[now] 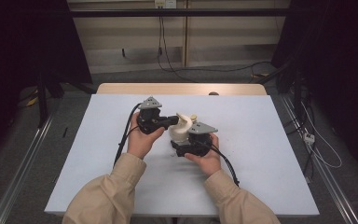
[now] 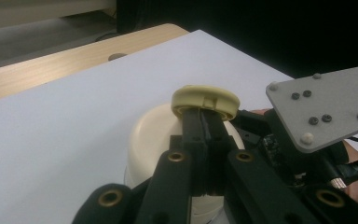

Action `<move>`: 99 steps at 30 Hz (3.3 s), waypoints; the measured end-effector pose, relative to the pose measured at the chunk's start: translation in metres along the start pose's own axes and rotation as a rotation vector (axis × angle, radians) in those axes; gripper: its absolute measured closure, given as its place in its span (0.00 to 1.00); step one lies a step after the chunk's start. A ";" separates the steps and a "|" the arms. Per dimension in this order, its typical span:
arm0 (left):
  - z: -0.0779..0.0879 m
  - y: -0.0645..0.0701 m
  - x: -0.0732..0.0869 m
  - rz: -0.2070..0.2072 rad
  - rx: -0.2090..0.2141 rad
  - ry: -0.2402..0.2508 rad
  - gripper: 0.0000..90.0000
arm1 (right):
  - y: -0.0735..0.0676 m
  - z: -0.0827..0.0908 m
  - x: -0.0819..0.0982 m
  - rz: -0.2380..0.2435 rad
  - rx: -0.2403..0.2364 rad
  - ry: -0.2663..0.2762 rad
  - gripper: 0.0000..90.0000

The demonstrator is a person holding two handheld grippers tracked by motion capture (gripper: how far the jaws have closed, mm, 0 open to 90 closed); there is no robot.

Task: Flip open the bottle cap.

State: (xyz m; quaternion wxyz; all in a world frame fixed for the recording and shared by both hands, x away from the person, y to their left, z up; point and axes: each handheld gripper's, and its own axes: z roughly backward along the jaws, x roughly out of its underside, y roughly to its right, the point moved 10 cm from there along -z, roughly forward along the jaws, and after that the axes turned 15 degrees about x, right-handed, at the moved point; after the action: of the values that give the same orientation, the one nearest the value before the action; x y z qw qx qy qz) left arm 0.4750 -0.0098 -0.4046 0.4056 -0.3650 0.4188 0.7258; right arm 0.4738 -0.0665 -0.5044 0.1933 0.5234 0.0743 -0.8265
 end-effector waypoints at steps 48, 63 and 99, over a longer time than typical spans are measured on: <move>-0.013 0.001 -0.009 -0.013 -0.003 -0.008 1.00 | 0.000 0.000 0.000 0.003 0.009 -0.001 0.06; -0.017 0.000 -0.012 -0.018 -0.008 -0.010 1.00 | 0.000 0.000 0.000 0.003 0.010 -0.001 0.06; 0.001 0.006 -0.005 0.004 -0.028 -0.017 0.47 | 0.006 0.019 -0.005 -0.059 -0.007 0.002 0.06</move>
State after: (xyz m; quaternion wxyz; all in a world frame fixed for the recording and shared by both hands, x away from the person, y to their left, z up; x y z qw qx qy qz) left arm 0.4715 -0.0125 -0.3977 0.4028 -0.3636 0.4056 0.7355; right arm 0.4620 -0.0769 -0.4910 0.1705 0.5213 0.0927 -0.8310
